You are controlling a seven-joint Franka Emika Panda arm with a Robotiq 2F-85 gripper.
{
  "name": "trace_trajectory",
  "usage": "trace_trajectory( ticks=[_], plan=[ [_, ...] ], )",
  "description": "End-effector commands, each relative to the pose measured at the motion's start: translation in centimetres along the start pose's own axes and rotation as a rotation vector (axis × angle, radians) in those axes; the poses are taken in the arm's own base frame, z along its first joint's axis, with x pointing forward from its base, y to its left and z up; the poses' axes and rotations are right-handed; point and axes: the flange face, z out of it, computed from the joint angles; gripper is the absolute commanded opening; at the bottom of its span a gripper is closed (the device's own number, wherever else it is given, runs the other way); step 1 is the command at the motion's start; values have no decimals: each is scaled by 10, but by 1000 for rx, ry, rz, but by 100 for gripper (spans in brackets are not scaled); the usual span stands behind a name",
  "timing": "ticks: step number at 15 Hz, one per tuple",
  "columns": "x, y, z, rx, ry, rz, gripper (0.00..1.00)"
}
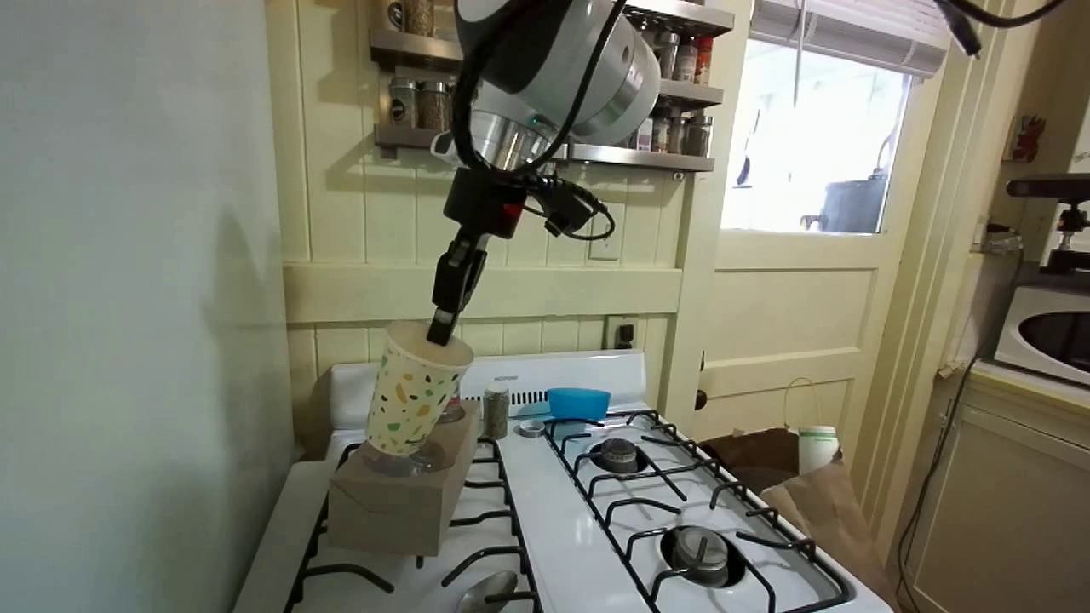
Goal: Put the coffee cup into the cup holder
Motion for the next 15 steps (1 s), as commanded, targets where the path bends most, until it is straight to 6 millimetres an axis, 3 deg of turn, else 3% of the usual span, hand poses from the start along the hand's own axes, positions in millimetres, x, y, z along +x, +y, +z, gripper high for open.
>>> trace_trajectory(
  ticks=[1,8,15],
  plan=[
    [19,15,12,2,-32,-21,1],
    [40,25,26,64,-112,-81,1],
    [47,30,32,25,-184,-99,1]
  ],
)
